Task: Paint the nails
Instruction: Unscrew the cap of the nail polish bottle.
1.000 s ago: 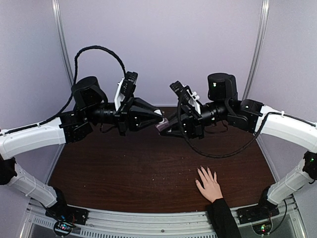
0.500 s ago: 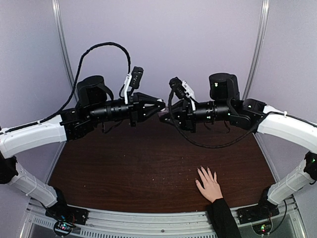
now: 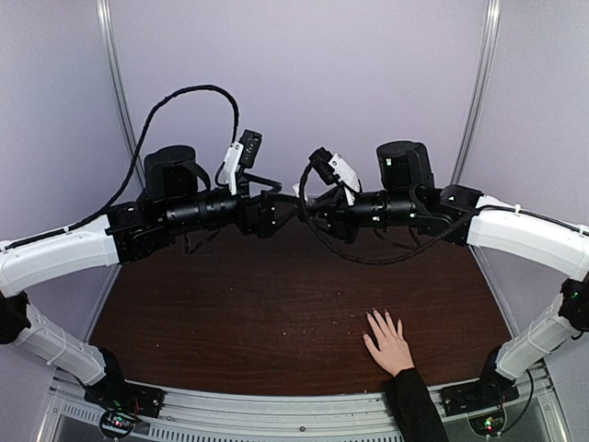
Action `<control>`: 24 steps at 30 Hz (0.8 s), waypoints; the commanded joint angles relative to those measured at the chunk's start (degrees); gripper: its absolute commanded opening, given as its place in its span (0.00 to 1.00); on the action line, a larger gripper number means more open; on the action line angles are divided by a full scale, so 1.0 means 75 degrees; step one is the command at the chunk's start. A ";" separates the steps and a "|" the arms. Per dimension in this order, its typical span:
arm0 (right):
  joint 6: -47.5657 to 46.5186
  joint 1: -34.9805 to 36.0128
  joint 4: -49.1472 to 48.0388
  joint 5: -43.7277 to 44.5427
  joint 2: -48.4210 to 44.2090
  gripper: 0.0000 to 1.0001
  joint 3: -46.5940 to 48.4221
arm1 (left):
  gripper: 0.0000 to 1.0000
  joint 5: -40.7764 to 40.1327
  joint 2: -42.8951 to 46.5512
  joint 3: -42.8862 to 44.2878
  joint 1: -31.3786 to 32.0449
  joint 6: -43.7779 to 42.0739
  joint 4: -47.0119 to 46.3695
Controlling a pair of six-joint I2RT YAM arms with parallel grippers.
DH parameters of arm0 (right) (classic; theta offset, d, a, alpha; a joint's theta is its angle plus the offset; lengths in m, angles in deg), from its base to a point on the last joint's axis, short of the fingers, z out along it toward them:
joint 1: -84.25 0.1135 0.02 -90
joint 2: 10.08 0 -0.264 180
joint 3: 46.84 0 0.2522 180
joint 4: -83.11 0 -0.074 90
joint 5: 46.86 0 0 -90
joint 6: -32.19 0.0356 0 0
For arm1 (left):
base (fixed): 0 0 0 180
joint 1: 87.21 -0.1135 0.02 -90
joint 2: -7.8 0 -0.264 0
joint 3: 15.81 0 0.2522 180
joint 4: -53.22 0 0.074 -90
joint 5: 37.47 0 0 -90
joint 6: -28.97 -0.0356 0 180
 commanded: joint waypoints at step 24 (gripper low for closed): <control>0.0110 -0.0129 -0.0048 -0.5240 -0.0306 0.03 0.0377 | 0.89 0.4417 0.0634 0.0018 -0.0108 -0.1723 -0.0457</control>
